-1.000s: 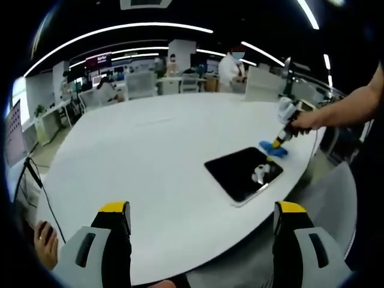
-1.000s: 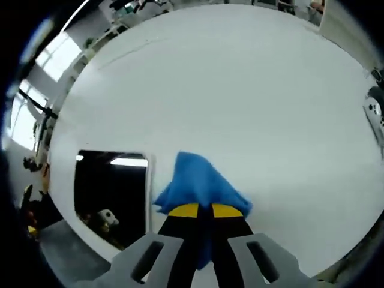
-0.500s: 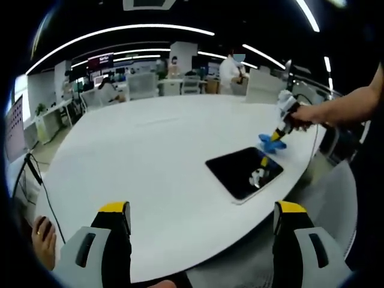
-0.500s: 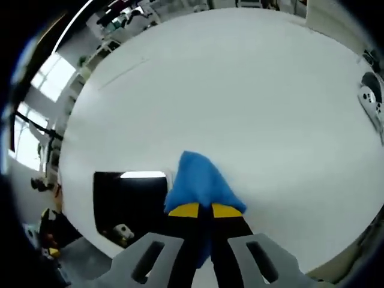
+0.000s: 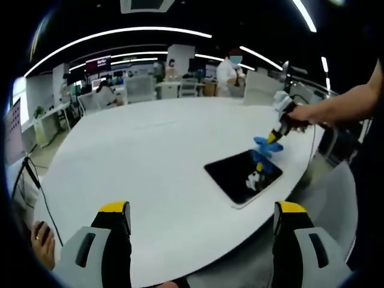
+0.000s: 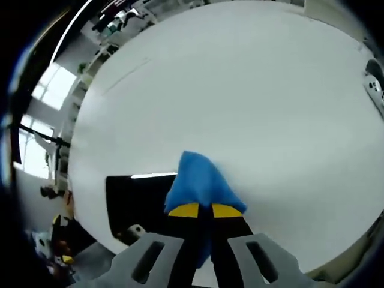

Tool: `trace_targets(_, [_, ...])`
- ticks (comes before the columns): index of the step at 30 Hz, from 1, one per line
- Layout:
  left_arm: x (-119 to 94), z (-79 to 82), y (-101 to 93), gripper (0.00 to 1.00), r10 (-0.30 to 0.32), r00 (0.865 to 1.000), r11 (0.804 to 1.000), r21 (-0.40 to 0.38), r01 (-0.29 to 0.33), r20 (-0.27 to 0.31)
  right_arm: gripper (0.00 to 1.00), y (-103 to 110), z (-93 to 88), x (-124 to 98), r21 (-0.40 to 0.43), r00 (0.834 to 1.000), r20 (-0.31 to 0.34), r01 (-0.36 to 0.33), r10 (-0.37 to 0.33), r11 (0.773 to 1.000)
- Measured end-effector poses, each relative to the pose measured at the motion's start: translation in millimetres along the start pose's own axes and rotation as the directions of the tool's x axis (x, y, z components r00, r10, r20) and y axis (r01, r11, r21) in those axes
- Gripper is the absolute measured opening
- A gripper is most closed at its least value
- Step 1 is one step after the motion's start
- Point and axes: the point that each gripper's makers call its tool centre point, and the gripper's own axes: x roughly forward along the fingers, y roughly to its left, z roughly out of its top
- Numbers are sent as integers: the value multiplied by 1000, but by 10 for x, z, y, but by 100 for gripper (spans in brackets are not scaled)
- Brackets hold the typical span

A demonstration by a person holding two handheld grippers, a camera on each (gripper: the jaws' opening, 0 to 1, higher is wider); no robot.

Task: Wipe the mirror surface with the cleaning cloth until all visible marks leave the cleaned area.

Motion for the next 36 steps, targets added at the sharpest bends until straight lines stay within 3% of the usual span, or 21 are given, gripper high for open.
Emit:
trace_targets(7, [25,-74,-37,99,-10,999,999,31,11,-39,0,169,-12,97,-10,1000,-27,-17,17,1000])
trace_targets(36, [-56,-175,27,99,-21,998,999,40,23,-67,0,745,-177,432,-87,994,-107,-30,20,996])
